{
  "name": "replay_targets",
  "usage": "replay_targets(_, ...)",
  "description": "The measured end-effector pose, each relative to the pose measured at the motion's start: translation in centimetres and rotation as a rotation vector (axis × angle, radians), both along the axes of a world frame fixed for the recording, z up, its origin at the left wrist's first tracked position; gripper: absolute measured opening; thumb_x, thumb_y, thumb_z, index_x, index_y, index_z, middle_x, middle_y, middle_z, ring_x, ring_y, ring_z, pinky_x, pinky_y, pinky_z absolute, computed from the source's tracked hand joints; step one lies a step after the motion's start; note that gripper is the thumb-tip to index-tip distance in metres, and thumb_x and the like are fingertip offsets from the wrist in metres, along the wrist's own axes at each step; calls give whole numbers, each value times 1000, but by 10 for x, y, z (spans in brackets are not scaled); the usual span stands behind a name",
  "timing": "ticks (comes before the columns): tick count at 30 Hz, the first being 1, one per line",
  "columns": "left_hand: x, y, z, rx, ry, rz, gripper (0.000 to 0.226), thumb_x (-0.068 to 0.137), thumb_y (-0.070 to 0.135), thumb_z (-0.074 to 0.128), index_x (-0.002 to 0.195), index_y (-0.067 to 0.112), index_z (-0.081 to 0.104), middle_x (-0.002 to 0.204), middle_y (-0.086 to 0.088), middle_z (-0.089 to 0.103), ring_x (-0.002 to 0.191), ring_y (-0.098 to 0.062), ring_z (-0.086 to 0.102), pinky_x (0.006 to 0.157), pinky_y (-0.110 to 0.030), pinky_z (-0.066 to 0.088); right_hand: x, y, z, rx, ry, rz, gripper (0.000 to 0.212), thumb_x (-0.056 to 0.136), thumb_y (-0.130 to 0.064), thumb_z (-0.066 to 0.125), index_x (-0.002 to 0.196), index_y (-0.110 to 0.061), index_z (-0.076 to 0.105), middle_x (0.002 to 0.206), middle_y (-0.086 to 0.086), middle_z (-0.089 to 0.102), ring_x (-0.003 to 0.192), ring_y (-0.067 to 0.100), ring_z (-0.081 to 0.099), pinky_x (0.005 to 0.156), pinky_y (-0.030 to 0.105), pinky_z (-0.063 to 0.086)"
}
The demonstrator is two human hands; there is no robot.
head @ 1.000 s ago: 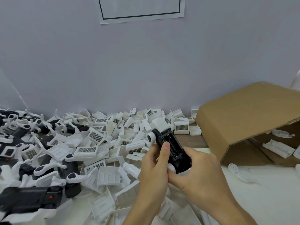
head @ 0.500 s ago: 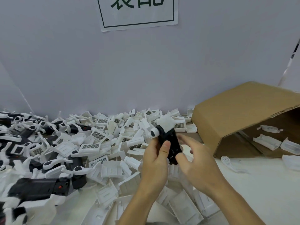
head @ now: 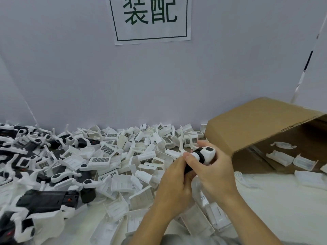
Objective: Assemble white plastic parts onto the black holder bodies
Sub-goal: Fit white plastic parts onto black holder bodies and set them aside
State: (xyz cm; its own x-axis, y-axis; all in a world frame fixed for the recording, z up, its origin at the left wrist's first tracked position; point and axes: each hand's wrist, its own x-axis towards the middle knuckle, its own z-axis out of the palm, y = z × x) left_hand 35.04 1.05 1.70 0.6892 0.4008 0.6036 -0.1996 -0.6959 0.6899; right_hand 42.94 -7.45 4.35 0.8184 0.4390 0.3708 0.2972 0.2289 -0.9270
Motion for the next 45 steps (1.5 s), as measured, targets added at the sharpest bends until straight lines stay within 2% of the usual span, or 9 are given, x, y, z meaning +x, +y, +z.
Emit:
replay_targets(10,-1,-2,4,54,16,8,25,97,23,49,117,14,60,98,6,64,88,-14,60,78,-41,51,5,3,1,81,31,40,40,68,-26,89,103,-25,71,83,-4,75,77,13,74,63,16,56)
replay_targets(16,-1,-3,7,69,38,22,29,96,34,46,116,17,60,99,7,64,89,-13,61,78,-40,50,4,3,3,78,25,25,57,56,-50,84,106,-26,70,87,-5,76,81,13,75,67,18,58)
replay_targets(22,1,1,3,36,42,55,29,97,26,47,121,18,60,99,14,64,88,-5,60,75,-25,49,4,3,6,58,-22,43,59,56,-50,83,110,-29,69,94,-6,75,88,11,74,72,19,58)
replay_targets(24,0,1,5,-26,2,59,27,95,23,49,118,22,63,93,17,66,81,-4,61,70,-20,48,2,3,6,47,-17,106,68,57,-50,82,120,-32,64,104,-7,74,100,10,71,83,24,58)
replay_targets(27,0,-1,9,-194,-105,46,17,93,21,52,104,30,61,84,5,70,70,-18,63,60,-37,55,-1,2,7,3,-9,231,94,60,-49,81,144,-33,44,125,-13,66,121,6,61,107,34,49)
replay_targets(30,-2,-2,17,-391,-230,1,10,95,23,60,104,29,60,92,2,76,79,-17,71,62,-34,59,-2,-1,9,-41,-31,243,88,72,-48,72,150,-31,36,136,-14,59,130,2,53,114,38,41)
replay_targets(35,-4,6,24,-753,-358,23,15,96,30,59,103,24,71,99,2,78,93,-9,74,72,-17,56,1,-2,8,-256,-124,185,59,73,-58,60,129,-39,59,127,-25,61,123,-8,51,101,23,43)
replay_targets(40,-6,17,22,-1016,-334,41,31,89,45,56,82,27,80,88,-3,77,81,-16,72,71,-30,56,-6,-1,6,-308,-274,306,26,88,-38,73,113,-38,69,110,-23,71,109,-7,60,84,8,44)
replay_targets(45,-3,23,16,-1077,-305,121,18,100,33,57,103,20,69,102,-12,75,85,-21,71,82,-37,53,-8,2,3,-328,-398,208,37,81,-33,82,116,-38,71,100,-17,74,102,2,64,86,15,47)
